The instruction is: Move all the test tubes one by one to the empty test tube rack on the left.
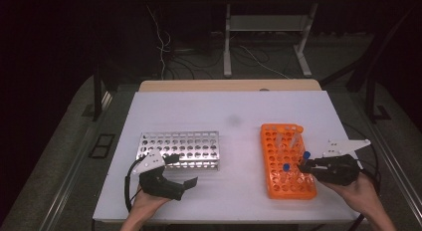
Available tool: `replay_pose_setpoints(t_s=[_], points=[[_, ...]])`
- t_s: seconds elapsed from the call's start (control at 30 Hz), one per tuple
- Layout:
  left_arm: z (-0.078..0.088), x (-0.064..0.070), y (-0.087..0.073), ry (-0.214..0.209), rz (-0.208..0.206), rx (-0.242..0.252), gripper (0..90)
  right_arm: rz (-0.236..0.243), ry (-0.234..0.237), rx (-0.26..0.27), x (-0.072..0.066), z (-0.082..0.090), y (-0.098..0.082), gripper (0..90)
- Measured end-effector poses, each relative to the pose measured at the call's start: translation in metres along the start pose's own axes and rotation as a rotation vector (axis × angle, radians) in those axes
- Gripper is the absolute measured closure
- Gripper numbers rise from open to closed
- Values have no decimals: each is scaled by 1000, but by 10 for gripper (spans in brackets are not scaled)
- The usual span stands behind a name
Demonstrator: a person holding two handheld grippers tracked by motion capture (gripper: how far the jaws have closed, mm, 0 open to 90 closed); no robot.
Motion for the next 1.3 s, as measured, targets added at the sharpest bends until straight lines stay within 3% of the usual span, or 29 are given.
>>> replay_pose_setpoints(t_s=[0.23,0.57,0.97,1.3], points=[[4,2,7,-13,-1,6,0,5,23,11,3,10,24,762],[4,6,21,-40,-21,-10,0,40,76,11,1,10,60,762],[0,11,46,-76,-61,-56,0,103,126,22,-16,2,103,762],[-6,16,65,-107,-87,-86,0,134,167,22,-30,-5,125,762]])
Point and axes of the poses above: each handheld gripper's, and its own axes: z roughly backward along the jaws, y roughly out of its top, x roughly to its right, the point moved 8 cm from there along -z, roughly forward along the jaws, and after that the axes turned 9 degrees about -y, right-handed, at the moved point
